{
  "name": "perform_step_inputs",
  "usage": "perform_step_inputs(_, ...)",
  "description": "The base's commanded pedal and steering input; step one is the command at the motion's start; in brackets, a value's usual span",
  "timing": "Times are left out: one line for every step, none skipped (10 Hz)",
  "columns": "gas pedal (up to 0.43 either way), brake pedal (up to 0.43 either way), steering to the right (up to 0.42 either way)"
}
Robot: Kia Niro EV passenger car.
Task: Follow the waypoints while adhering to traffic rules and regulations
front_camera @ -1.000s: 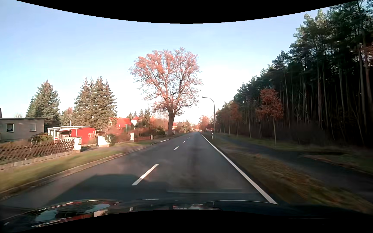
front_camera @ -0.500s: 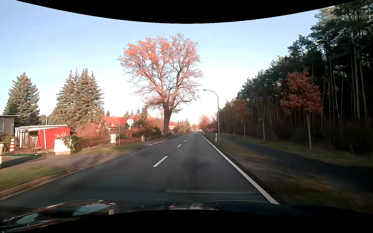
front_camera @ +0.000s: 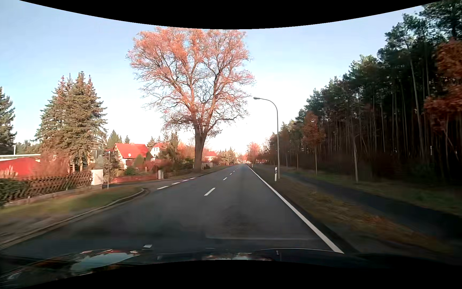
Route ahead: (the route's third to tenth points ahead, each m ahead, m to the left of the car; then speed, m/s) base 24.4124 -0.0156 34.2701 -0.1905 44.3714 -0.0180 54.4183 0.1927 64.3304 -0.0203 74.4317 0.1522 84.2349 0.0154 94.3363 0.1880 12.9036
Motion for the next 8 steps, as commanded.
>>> perform_step_inputs(0.118, 0.000, -0.002)
perform_step_inputs(0.130, 0.000, -0.002)
perform_step_inputs(0.130, 0.000, -0.001)
perform_step_inputs(0.130, 0.000, -0.002)
perform_step_inputs(0.130, 0.000, -0.001)
perform_step_inputs(0.130, 0.000, -0.002)
perform_step_inputs(0.130, 0.000, -0.002)
perform_step_inputs(0.130, 0.000, -0.003)
